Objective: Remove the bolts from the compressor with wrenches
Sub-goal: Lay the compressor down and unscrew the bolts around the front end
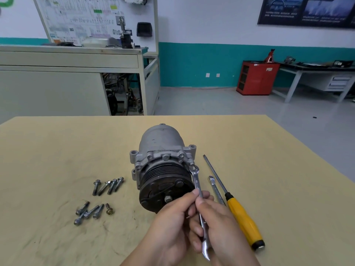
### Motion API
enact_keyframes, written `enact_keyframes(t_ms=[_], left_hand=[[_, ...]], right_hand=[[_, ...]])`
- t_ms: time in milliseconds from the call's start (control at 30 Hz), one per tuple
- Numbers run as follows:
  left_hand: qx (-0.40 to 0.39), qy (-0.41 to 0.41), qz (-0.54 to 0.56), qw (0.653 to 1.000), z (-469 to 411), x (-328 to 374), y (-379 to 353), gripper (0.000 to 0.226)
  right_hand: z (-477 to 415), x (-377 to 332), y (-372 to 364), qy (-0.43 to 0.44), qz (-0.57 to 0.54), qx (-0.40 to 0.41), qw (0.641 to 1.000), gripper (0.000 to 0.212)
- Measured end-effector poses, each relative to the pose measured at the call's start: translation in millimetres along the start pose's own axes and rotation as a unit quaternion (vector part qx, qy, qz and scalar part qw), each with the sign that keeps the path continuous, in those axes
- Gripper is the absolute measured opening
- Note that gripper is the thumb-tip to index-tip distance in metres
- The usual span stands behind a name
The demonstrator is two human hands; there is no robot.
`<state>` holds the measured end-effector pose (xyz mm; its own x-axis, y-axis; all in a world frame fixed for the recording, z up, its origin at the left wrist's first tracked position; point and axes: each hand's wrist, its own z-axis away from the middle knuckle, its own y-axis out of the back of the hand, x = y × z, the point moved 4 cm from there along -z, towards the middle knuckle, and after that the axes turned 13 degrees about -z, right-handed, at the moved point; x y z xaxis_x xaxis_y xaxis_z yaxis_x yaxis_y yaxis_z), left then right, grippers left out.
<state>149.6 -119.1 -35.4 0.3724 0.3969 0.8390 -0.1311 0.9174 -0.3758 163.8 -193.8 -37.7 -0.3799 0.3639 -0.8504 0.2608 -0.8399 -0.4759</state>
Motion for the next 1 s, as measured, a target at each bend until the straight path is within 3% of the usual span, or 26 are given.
enact_keyframes(t_ms=[233, 433, 700, 1000], left_hand=[[-0.016, 0.002, 0.027, 1.0, -2.6, -3.9, -5.2, 0.031], [0.016, -0.016, 0.037, 0.999, -1.8, -5.0, -3.5, 0.03], [0.02, -0.027, 0.035, 0.999, -1.0, -5.3, -2.5, 0.026], [0.002, -0.023, 0.014, 1.0, -2.5, -8.4, -3.5, 0.029]], right_hand=[[0.6, -9.1, 1.2, 0.015, 0.146, 0.029, 0.989, 0.043], [2.0, -3.5, 0.2, 0.004, 0.091, 0.031, 0.995, 0.05], [5.2, -5.4, -1.1, 0.044, 0.215, 0.072, 0.973, 0.052], [6.8, -7.9, -2.7, 0.018, 0.179, 0.064, 0.982, 0.049]])
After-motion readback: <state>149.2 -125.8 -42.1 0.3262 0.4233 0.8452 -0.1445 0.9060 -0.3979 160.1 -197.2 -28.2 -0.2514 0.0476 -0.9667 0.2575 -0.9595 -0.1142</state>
